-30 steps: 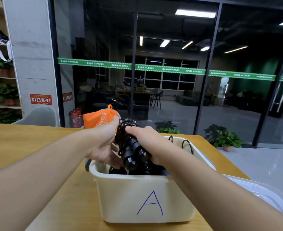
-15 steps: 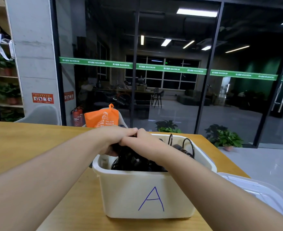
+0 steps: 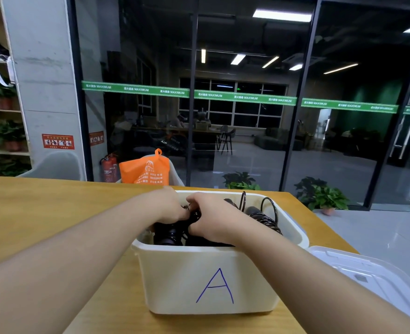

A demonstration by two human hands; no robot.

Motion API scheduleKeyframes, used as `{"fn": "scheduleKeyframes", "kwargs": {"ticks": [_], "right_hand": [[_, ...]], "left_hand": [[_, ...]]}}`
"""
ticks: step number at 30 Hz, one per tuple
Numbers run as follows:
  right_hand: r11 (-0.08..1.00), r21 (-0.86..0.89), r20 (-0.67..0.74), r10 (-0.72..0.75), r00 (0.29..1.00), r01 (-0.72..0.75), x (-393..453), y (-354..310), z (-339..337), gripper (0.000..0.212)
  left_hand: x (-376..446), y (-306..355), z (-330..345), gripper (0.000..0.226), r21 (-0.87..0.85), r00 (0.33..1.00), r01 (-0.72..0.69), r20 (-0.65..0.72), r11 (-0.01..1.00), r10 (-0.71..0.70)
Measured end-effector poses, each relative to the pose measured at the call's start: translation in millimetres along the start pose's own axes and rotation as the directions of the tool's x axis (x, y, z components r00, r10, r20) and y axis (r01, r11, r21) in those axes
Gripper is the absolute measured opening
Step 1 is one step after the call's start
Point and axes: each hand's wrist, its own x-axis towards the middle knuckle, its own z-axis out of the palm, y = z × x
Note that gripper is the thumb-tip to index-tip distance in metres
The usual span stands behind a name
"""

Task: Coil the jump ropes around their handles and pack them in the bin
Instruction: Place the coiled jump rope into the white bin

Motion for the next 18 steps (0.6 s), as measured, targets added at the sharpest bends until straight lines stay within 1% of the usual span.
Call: {"fn": "scheduleKeyframes", "kwargs": {"ticks": [2, 5, 6, 7, 8, 9, 11, 12, 13, 15, 18], "right_hand": [[1.000, 0.008, 0.001, 0.004, 1.000, -0.004, 0, 1, 1, 0.064], [1.000, 0.019, -0.018, -0.008, 1.000, 0.009, 1, 4, 2, 0.060], [1.000, 0.024, -0.021, -0.011, 1.000, 0.012, 2, 4, 2, 0.059], [0.999, 0.034, -0.021, -0.013, 1.000, 0.014, 2, 5, 2, 0.060], [0.999, 0.044, -0.022, -0.016, 1.000, 0.017, 3, 6, 3, 0.063], [0.998, 0.054, -0.023, -0.020, 1.000, 0.021, 3, 7, 3, 0.064], [0.997, 0.075, -0.032, -0.028, 0.999, 0.031, 4, 8, 3, 0.061], [0.996, 0.084, -0.039, -0.032, 0.999, 0.035, 4, 9, 3, 0.059], [0.995, 0.094, -0.043, -0.034, 0.998, 0.038, 5, 10, 4, 0.057], [0.993, 0.114, -0.049, -0.028, 0.998, 0.034, 7, 12, 5, 0.058], [0.986, 0.162, -0.059, -0.013, 0.998, 0.023, 9, 14, 6, 0.057]], "left_hand": [[-1, 6, -1, 0.044, 0.147, 0.999, -0.037, 0.029, 0.988, 0.033], [-4, 13, -2, 0.044, 0.349, 0.997, -0.065, 0.055, 0.935, 0.049], [-5, 13, -2, 0.046, 0.435, 0.998, -0.067, 0.035, 0.898, 0.057], [-6, 12, -2, 0.048, 0.511, 0.997, -0.053, -0.017, 0.858, 0.071], [-6, 9, -1, 0.047, 0.558, 0.991, -0.045, -0.081, 0.828, 0.108], [-5, 6, 0, 0.043, 0.577, 0.979, -0.075, -0.114, 0.814, 0.171], [-2, 1, 2, 0.028, 0.534, 0.957, -0.222, -0.044, 0.816, 0.288], [-3, -1, 1, 0.022, 0.497, 0.947, -0.281, 0.004, 0.821, 0.321], [-4, -3, -1, 0.019, 0.457, 0.942, -0.311, 0.029, 0.833, 0.336], [-6, -9, -8, 0.023, 0.359, 0.943, -0.327, 0.063, 0.874, 0.327], [-2, -23, -14, 0.043, 0.233, 0.937, -0.347, 0.137, 0.909, 0.322]]}}
